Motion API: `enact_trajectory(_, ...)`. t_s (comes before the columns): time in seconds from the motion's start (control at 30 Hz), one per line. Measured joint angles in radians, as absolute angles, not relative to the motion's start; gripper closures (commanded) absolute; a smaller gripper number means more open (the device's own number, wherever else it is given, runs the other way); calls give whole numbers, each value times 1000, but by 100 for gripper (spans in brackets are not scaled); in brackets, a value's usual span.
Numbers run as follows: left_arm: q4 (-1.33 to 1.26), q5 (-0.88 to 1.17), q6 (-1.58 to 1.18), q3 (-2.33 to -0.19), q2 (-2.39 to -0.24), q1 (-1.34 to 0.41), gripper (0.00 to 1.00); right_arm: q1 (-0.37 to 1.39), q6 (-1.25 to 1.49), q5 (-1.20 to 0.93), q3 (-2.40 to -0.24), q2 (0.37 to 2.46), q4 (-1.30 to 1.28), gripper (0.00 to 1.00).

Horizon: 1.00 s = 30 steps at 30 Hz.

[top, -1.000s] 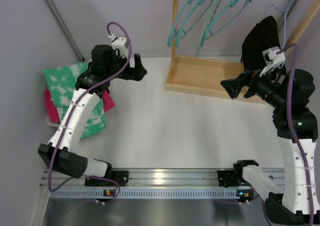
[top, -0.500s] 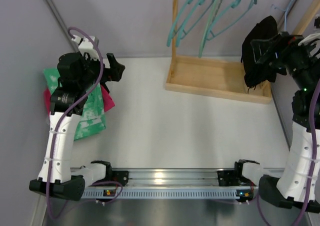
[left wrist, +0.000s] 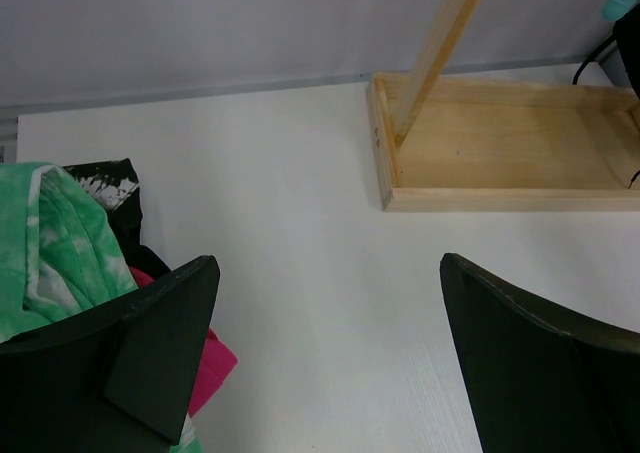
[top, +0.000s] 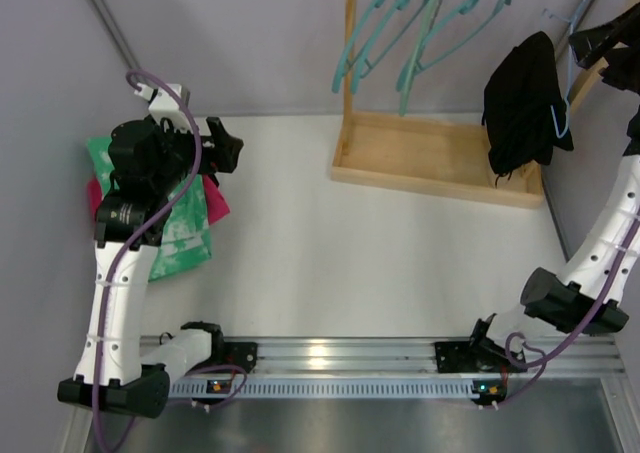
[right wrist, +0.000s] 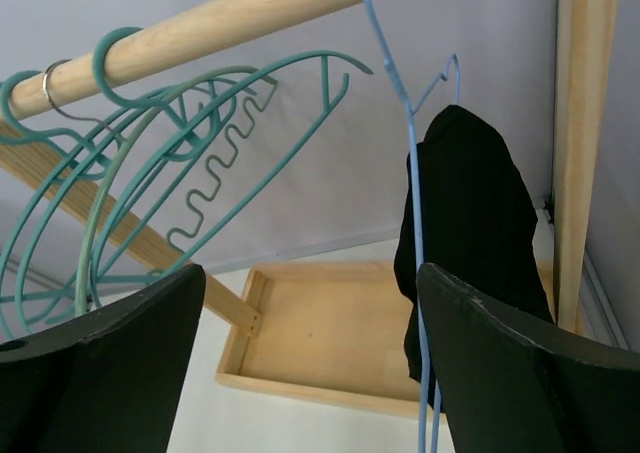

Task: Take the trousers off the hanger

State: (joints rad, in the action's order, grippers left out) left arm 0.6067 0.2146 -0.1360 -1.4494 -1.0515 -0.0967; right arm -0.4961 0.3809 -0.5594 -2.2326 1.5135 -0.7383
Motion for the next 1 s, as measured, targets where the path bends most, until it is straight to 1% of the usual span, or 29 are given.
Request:
enact_trajectory(0.17, 606, 207, -137, -1449, -1052, -97, 2, -525, 421, -587, -2153, 1526, -694, 21)
enact_trajectory(0.27, 607, 204, -137, -1449, -1052, -97, 2, -526, 432, -584, -2123, 1539, -661, 22)
enact_trajectory(0.43, 607, 205, -140, -1449, -1052, -97, 2, -522, 444, -577, -2120, 1575, -592, 25)
enact_trajectory(0.63, 607, 207, -147, -1449, -1061, -96, 2, -466, 440, -533, -2113, 1613, -532, 28)
enact_trajectory(0.67, 606, 200, -150, -1449, -1063, -96, 2, -451, 437, -514, -2106, 1618, -522, 30)
enact_trajectory(0.83, 607, 180, -157, -1449, -1067, -93, 2, -380, 405, -437, -2073, 1638, -486, 35)
enact_trajectory(0.93, 607, 176, -159, -1449, -1069, -93, 2, -342, 384, -393, -2073, 1662, -465, 39)
enact_trajectory(0.97, 607, 175, -159, -1449, -1070, -93, 2, -332, 379, -382, -2073, 1669, -457, 43)
enact_trajectory(1.0, 607, 174, -159, -1449, -1071, -93, 2, -322, 374, -371, -2073, 1678, -452, 45)
